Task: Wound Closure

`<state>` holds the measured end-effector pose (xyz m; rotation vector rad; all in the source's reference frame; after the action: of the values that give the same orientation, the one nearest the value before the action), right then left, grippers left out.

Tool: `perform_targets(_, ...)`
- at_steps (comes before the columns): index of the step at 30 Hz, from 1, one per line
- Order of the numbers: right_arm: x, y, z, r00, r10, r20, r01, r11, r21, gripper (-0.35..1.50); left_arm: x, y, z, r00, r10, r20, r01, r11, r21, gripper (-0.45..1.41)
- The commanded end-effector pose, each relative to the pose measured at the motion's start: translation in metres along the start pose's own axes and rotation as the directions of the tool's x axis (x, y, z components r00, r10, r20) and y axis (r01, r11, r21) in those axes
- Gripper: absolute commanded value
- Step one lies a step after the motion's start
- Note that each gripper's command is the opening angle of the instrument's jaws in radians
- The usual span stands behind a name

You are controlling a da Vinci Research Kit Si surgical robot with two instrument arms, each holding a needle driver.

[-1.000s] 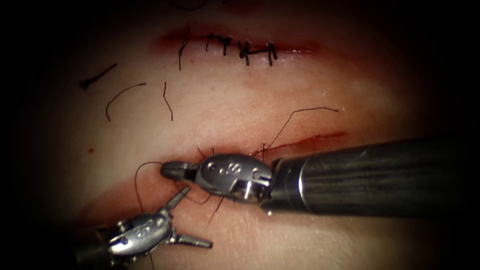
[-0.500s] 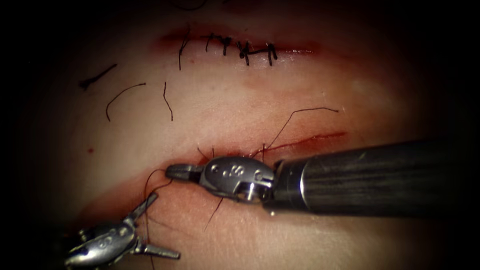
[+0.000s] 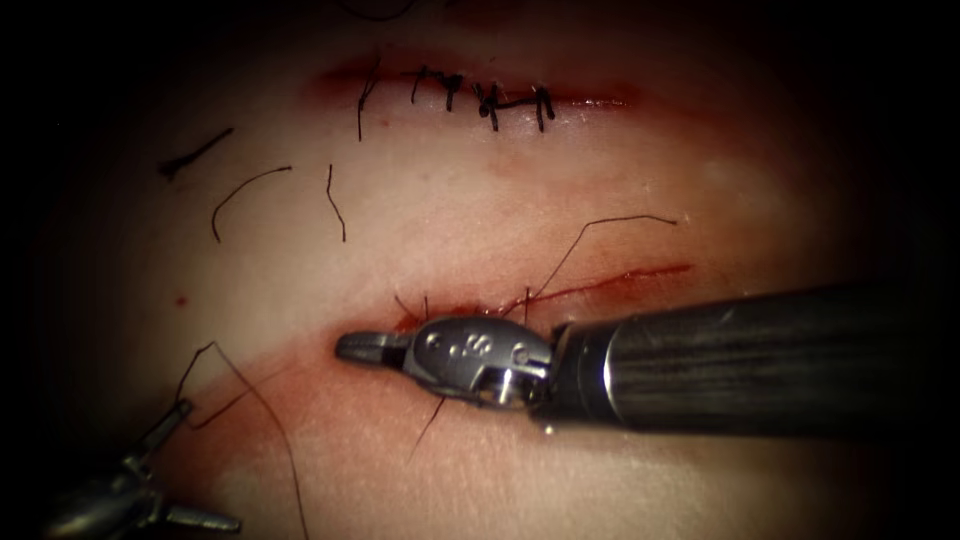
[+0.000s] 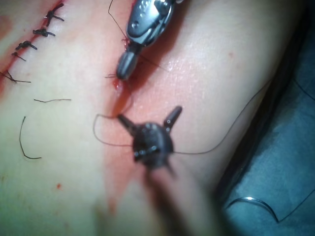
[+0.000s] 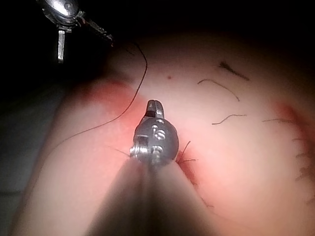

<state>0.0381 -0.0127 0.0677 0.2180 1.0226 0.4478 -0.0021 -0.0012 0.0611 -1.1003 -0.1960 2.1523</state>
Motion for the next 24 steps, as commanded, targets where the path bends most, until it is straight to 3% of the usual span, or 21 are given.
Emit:
perform_targets(1,-0.0002,-0.0003,-0.0003,1.000,0.005,-0.012,-0.005,1.000,-0.011,-0.35,-0.0002,0.0004,0.0013,1.000,-0.002,0.002,0.002,1.000,0.007,1.11)
perform_targets(2,0.0002,-0.0002,-0.0015,1.000,0.010,-0.018,-0.010,1.000,-0.027,-0.11,0.0003,0.0003,0.0023,1.000,0.004,0.001,-0.004,1.000,0.005,1.09)
perform_targets(6,0.0009,0.0000,-0.0045,1.000,0.018,-0.022,-0.019,0.999,-0.044,0.07,0.0005,0.0000,0.0048,1.000,0.004,-0.005,-0.004,1.000,-0.005,1.08)
perform_targets(12,0.0020,0.0003,-0.0124,0.999,0.016,-0.034,-0.019,0.996,-0.088,0.22,-0.0005,-0.0020,0.0112,1.000,0.008,-0.020,-0.009,1.000,-0.012,1.01)
perform_targets(13,0.0021,0.0003,-0.0151,0.999,0.014,-0.040,-0.018,0.995,-0.096,0.24,-0.0013,-0.0033,0.0136,1.000,0.017,-0.008,-0.017,1.000,-0.012,0.99)
perform_targets(16,0.0021,0.0001,-0.0170,0.999,0.015,-0.042,-0.019,0.994,-0.106,0.24,-0.0023,-0.0047,0.0156,0.999,0.031,0.015,-0.031,0.999,-0.015,0.99)
perform_targets(19,0.0017,-0.0006,-0.0198,0.999,0.014,-0.034,-0.018,0.993,-0.121,0.29,-0.0056,-0.0078,0.0190,0.996,0.023,0.082,-0.020,0.999,-0.038,0.98)
perform_targets(21,0.0015,-0.0008,-0.0202,0.999,0.014,-0.031,-0.018,0.992,-0.125,0.36,-0.0072,-0.0089,0.0200,0.992,0.000,0.125,0.006,0.999,-0.051,0.98)
perform_targets(23,0.0013,-0.0010,-0.0202,0.999,0.012,-0.031,-0.016,0.992,-0.127,0.39,-0.0100,-0.0104,0.0219,0.968,-0.071,0.240,0.101,0.988,-0.116,0.98)
perform_targets(24,0.0013,-0.0010,-0.0202,0.999,0.012,-0.031,-0.016,0.992,-0.127,0.39,-0.0100,-0.0104,0.0219,0.968,-0.071,0.240,0.101,0.988,-0.116,0.98)
